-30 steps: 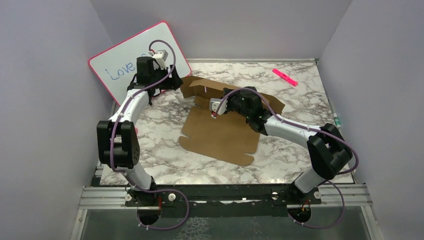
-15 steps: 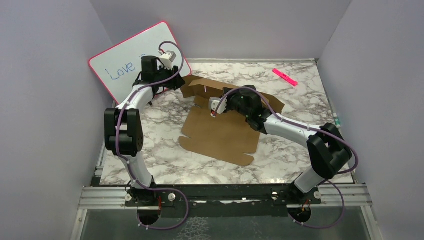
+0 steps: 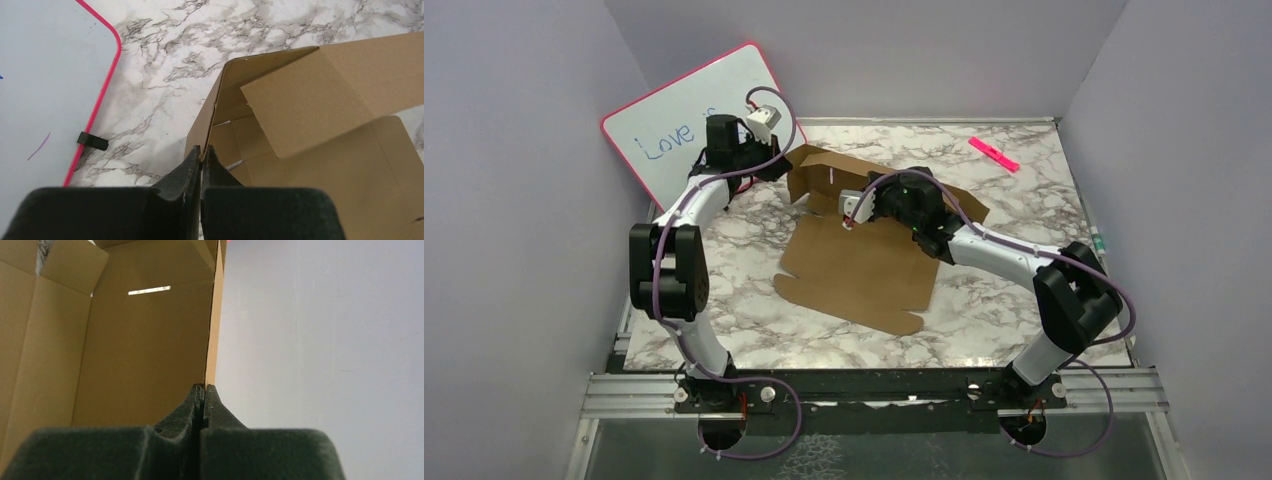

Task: Fold the paper box

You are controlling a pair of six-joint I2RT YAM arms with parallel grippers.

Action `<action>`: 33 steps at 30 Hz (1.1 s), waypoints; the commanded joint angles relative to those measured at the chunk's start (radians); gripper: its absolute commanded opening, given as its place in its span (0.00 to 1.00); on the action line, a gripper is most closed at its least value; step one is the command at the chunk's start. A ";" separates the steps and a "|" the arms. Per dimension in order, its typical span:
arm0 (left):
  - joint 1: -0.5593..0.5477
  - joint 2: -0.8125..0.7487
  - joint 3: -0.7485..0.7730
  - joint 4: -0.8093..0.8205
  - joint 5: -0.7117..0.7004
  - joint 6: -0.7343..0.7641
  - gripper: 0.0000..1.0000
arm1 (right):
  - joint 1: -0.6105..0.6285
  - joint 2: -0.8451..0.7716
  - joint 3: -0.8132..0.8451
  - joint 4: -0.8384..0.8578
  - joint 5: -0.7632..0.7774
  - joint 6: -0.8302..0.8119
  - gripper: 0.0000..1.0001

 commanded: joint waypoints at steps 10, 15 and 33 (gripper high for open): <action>-0.008 -0.265 -0.160 0.014 -0.042 -0.183 0.00 | 0.004 0.043 0.024 -0.007 0.048 0.079 0.01; -0.018 -0.331 -0.216 -0.021 -0.075 -0.262 0.00 | 0.003 0.030 -0.002 0.023 0.036 0.054 0.01; -0.029 -0.510 -0.534 -0.035 -0.075 -0.497 0.10 | 0.007 -0.028 -0.061 0.058 -0.108 0.012 0.01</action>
